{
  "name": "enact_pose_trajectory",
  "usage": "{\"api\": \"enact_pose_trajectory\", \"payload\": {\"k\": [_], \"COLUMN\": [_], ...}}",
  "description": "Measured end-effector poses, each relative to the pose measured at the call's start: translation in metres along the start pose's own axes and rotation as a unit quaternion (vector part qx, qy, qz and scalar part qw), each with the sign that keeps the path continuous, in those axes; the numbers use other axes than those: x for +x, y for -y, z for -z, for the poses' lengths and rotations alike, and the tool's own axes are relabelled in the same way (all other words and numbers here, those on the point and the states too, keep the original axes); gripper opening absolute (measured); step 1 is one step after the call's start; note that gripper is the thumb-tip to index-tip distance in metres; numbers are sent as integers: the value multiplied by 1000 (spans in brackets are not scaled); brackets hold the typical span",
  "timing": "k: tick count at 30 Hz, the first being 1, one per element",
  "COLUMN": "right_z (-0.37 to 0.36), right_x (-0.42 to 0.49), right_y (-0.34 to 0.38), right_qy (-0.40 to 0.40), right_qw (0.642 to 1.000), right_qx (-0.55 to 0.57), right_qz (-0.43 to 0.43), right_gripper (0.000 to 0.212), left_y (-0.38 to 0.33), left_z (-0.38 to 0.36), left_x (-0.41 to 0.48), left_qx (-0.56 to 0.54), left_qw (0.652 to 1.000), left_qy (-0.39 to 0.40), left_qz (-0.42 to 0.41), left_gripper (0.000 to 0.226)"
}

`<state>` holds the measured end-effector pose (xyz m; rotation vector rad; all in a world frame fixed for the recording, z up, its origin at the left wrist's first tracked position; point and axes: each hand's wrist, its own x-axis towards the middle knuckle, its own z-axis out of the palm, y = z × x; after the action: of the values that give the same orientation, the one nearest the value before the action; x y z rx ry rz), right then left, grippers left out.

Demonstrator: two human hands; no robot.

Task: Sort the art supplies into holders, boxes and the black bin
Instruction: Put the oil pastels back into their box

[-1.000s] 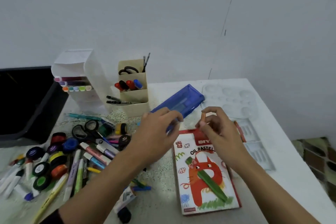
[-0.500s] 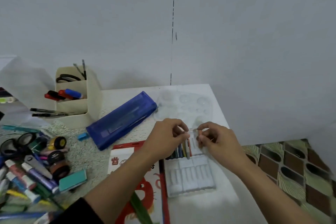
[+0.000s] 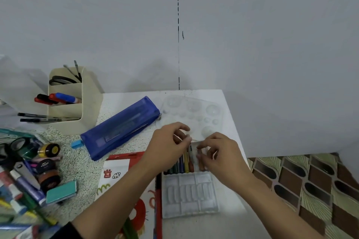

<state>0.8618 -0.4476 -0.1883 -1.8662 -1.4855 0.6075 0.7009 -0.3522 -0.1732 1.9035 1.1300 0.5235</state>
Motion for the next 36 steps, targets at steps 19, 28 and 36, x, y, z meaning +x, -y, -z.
{"api": "enact_pose_trajectory", "payload": {"k": [19,28,36], "right_z": [1,1,-2], "right_x": [6,6,5], "right_y": [-15,-14,-17], "right_qy": [12,16,3], "right_qw": [991,990,992], "right_qx": [105,114,109], "right_qz": [-80,-81,-65], "right_gripper": [23,19,19], "left_y": [14,20,22], "left_z": [-2,-6,-7], "left_x": [-36,-31,-26], "left_qx": [151,151,214], "left_qw": [955,966,961], "left_qy": [96,30,44], "left_qz": [-237,-205,-169], "left_gripper": [23,24,48]}}
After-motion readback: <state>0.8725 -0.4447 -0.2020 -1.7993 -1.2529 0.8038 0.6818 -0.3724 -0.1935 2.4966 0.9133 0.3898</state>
